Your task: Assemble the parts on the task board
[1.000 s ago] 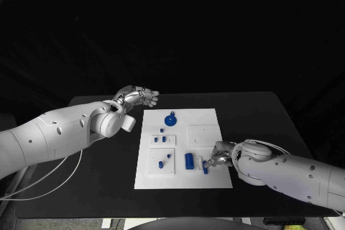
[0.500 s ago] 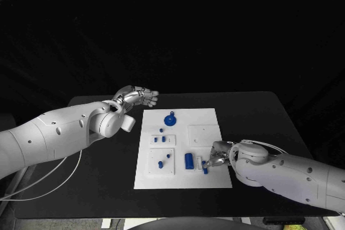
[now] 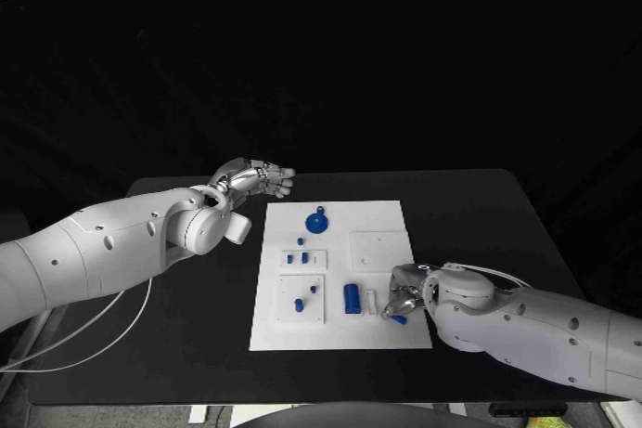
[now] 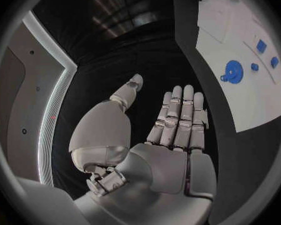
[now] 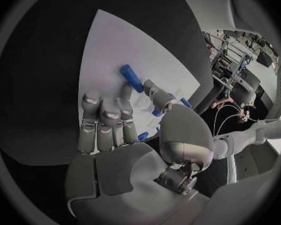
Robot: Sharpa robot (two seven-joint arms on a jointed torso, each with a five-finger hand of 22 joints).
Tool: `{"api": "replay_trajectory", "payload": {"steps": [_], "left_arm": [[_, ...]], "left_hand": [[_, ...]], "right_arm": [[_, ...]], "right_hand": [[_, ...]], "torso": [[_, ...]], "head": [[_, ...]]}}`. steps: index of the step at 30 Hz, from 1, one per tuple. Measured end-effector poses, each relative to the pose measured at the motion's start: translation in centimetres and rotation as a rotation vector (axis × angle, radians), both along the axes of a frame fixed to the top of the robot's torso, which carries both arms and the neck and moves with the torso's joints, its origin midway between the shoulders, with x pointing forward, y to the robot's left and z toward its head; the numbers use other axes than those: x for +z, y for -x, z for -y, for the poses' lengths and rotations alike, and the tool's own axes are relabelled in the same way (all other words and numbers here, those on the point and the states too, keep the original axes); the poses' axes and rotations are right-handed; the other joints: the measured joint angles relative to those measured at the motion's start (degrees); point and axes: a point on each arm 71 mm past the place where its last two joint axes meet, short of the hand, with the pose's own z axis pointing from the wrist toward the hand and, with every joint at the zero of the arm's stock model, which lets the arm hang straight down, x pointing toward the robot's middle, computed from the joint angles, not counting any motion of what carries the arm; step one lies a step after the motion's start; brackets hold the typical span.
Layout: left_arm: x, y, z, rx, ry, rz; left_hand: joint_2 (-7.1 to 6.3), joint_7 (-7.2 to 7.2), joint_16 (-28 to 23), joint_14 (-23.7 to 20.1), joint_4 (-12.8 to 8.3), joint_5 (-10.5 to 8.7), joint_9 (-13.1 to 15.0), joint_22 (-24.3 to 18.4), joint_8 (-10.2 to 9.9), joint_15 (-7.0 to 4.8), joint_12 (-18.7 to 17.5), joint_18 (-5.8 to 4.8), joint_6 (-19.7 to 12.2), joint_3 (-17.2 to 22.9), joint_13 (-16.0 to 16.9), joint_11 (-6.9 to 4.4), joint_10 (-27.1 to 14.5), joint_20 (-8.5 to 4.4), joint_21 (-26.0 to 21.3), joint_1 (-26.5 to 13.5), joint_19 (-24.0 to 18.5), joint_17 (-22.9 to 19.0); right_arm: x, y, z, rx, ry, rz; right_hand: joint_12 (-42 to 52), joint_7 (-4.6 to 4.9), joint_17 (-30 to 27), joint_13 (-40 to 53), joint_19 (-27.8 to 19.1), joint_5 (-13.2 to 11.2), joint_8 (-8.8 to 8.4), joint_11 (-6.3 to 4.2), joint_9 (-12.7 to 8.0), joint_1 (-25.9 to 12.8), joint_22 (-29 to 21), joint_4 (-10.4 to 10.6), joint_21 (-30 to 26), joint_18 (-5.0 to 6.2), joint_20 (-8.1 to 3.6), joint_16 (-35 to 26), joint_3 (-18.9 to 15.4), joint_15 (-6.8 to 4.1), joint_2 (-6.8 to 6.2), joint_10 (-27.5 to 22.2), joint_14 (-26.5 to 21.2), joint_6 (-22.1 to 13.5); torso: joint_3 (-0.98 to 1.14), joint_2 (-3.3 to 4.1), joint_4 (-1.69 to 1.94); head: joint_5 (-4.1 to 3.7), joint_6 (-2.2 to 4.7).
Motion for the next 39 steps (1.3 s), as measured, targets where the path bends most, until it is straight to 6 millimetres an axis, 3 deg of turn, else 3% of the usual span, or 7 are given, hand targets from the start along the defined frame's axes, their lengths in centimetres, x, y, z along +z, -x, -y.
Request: {"api": "replay_trajectory", "payload": {"steps": [11, 17, 21, 27, 33, 39], "left_arm": [[0.0, 0.01, -0.06, 0.0, -0.001, 0.0], [0.0, 0.01, -0.12, 0.001, -0.002, -0.001], [-0.01, 0.02, -0.24, 0.003, -0.003, -0.001], [-0.02, 0.02, -0.32, 0.005, -0.005, -0.003], [-0.03, 0.04, -0.3, 0.004, -0.006, -0.003], [-0.03, 0.04, -0.27, 0.003, -0.006, -0.004]], "left_hand": [[0.0, 0.0, 0.0, 0.0, 0.0, 0.0, 0.0, 0.01, 0.0, 0.0, 0.0, 0.0, 0.0, 0.0, 0.0, 0.0, 0.0, 0.2, 0.0, 0.0, 0.21, 0.04], [0.0, 0.0, 0.0, 0.0, 0.0, 0.0, 0.01, 0.05, 0.0, 0.0, 0.0, 0.0, 0.0, 0.0, 0.0, 0.0, 0.0, 0.2, 0.0, 0.0, 0.21, 0.05], [0.0, 0.0, 0.0, 0.0, 0.0, 0.0, -0.04, 0.04, 0.0, 0.0, 0.0, 0.0, 0.0, 0.0, 0.0, 0.0, 0.0, 0.2, 0.0, 0.0, 0.2, 0.04], [0.0, 0.0, -0.23, 0.0, 0.0, 0.0, -0.04, 0.11, 0.0, 0.0, 0.0, 0.0, 0.0, 0.0, 0.0, 0.0, 0.0, 0.2, -0.23, 0.0, 0.2, 0.11], [0.0, 0.0, -0.23, 0.0, 0.0, 0.0, -0.04, 0.11, 0.0, 0.0, 0.0, 0.0, 0.0, 0.0, 0.0, 0.0, 0.0, 0.2, -0.23, 0.0, 0.2, 0.11], [0.0, 0.0, -0.23, 0.0, 0.0, 0.0, -0.09, 0.1, 0.0, 0.0, 0.0, 0.0, 0.0, 0.0, 0.0, 0.0, 0.0, 0.2, -0.23, 0.0, 0.2, 0.1]], "right_arm": [[0.04, 0.23, -0.11, 0.033, 0.032, 0.015], [0.12, 0.36, 0.14, 0.06, 0.061, 0.042], [0.17, 0.51, 0.3, 0.08, 0.083, 0.06], [0.23, 0.74, 0.33, 0.104, 0.105, 0.075], [0.18, 0.9, 0.47, 0.116, 0.122, 0.074], [0.17, 1.01, 0.36, 0.125, 0.124, 0.072]], "right_hand": [[0.0, 0.0, -0.06, 0.0, 0.0, 0.0, 0.36, 0.01, 0.01, 0.17, 0.0, 0.16, 0.0, 0.0, 0.01, 0.0, 0.15, 0.05, -0.17, -0.01, 0.05, 0.0], [-0.7, 0.0, -0.15, -0.3, 0.0, -0.24, 0.39, 0.11, 0.02, 1.08, 0.0, 1.84, -0.28, 0.01, 0.01, 0.0, 1.82, 0.1, -3.86, -0.12, 0.1, 0.0], [-1.37, 0.0, -0.15, -0.64, -0.01, -0.34, 0.36, 0.3, 0.02, 0.91, 0.0, 2.25, -0.28, 0.01, 0.01, 0.0, 1.69, 0.1, -5.34, -0.76, 0.1, 0.0], [-1.89, 0.0, -0.21, -0.95, -0.02, -0.34, -0.18, 0.52, 0.02, 1.7, 0.0, 1.66, -0.29, 0.0, 0.02, -0.21, 0.82, 0.1, -6.07, -1.15, 0.09, 0.0], [-2.01, -0.2, -0.32, -1.05, -0.02, -0.34, -0.36, 0.71, 1.18, 6.08, 0.0, 0.76, -0.29, 0.01, 0.02, -0.21, 2.81, 0.31, -5.02, -1.34, 0.3, -0.22], [-2.29, -0.18, -0.44, -1.41, -0.51, -0.25, -0.5, 0.92, 1.2, 9.06, 0.0, 0.02, -0.29, 0.01, 0.51, -0.49, 5.7, 0.52, -1.4, -1.55, 0.49, -0.25]], "torso": [[-0.01, -0.01, -0.02], [0.02, -0.01, -0.04], [0.03, -0.01, -0.05], [0.03, -0.01, -0.06], [0.03, -0.01, -0.05], [0.03, -0.01, -0.03]], "head": [[0.05, -0.08], [0.07, -0.1], [0.08, -0.18], [0.14, -0.14], [0.17, -0.11], [0.15, -0.1]]}}
